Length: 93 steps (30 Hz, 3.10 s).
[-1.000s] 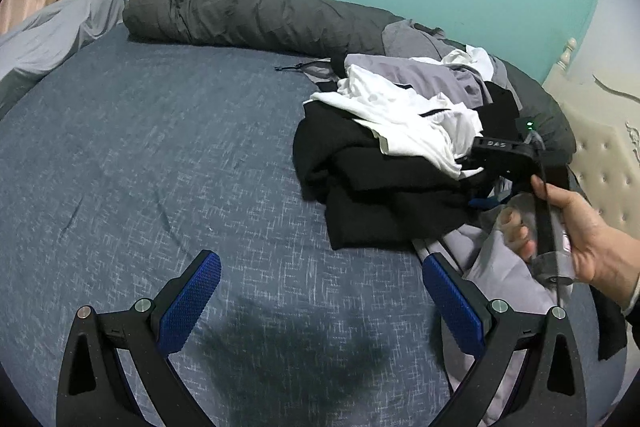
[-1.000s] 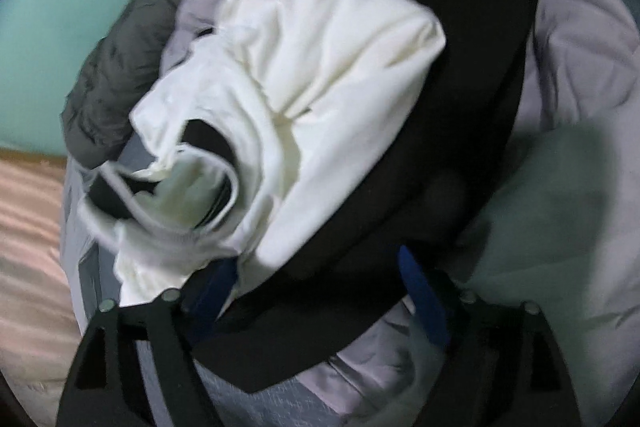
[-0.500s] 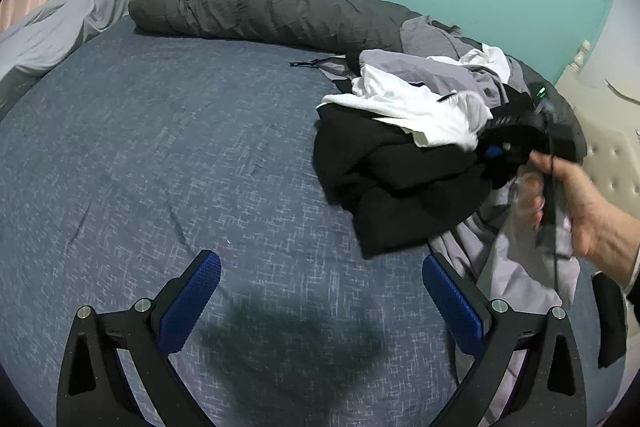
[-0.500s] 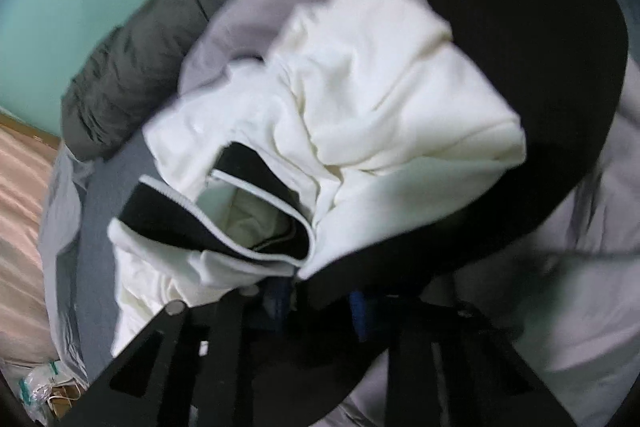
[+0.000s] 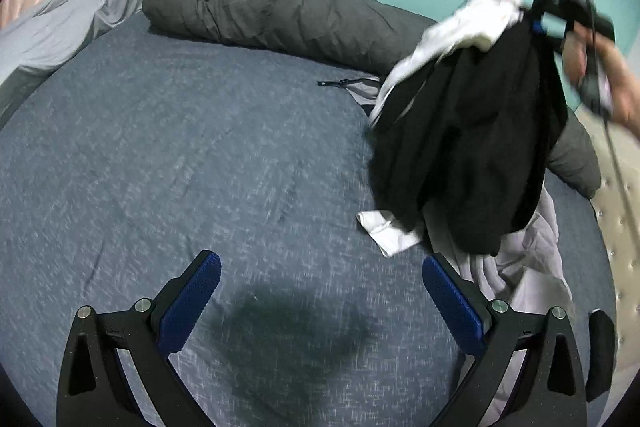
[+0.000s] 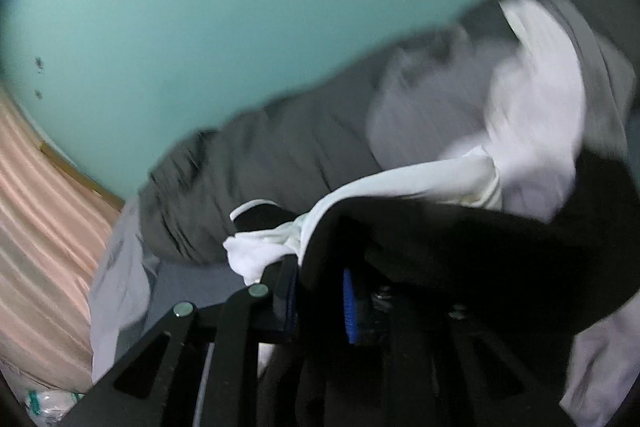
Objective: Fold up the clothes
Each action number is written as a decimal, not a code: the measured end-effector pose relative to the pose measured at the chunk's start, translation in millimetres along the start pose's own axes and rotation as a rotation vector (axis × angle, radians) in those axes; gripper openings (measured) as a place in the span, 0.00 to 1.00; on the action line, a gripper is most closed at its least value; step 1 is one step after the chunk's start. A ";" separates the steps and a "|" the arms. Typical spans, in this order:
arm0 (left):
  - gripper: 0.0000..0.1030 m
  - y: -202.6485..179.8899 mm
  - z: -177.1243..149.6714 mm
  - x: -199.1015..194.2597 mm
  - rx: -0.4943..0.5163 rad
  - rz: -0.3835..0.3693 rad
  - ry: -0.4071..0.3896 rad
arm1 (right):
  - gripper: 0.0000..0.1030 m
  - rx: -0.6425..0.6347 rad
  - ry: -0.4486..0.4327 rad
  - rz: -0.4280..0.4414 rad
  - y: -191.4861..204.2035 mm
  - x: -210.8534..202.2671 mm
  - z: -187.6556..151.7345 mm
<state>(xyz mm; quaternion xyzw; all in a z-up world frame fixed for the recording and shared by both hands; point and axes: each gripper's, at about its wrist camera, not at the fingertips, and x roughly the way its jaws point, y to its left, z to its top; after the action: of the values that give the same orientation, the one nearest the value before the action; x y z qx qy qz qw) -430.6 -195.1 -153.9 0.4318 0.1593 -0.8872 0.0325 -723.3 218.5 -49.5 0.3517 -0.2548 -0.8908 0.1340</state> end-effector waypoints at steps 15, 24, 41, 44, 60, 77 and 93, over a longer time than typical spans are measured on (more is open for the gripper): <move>1.00 -9.3 4.8 12.4 -0.022 -0.015 0.027 | 0.51 -0.160 0.051 -0.258 -5.9 22.1 65.9; 1.00 -25.9 -19.7 15.0 0.005 -0.023 0.046 | 0.68 -0.066 0.099 -0.381 -147.2 -27.1 -11.6; 1.00 -43.9 -52.1 27.3 0.040 -0.014 0.057 | 0.73 0.038 0.334 -0.507 -283.7 -15.0 -133.4; 1.00 -43.3 -56.9 30.2 0.045 -0.011 0.059 | 0.73 0.030 0.335 -0.519 -289.5 -11.5 -132.9; 1.00 -40.0 -77.1 27.6 0.040 -0.011 0.055 | 0.01 -0.133 0.327 -0.535 -282.0 0.1 -142.6; 1.00 -52.8 -115.5 -28.4 0.041 -0.051 -0.016 | 0.00 -0.300 0.349 -0.267 -197.7 -72.5 -216.1; 1.00 -36.5 -171.5 -62.6 0.052 -0.113 -0.102 | 0.01 -0.382 0.432 -0.107 -168.1 -124.4 -351.4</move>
<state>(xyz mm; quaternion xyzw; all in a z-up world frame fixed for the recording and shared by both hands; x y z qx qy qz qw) -268.9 -112.2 -194.8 0.3773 0.1587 -0.9122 -0.0209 -400.0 284.4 -291.0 0.5147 -0.0292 -0.8328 0.2018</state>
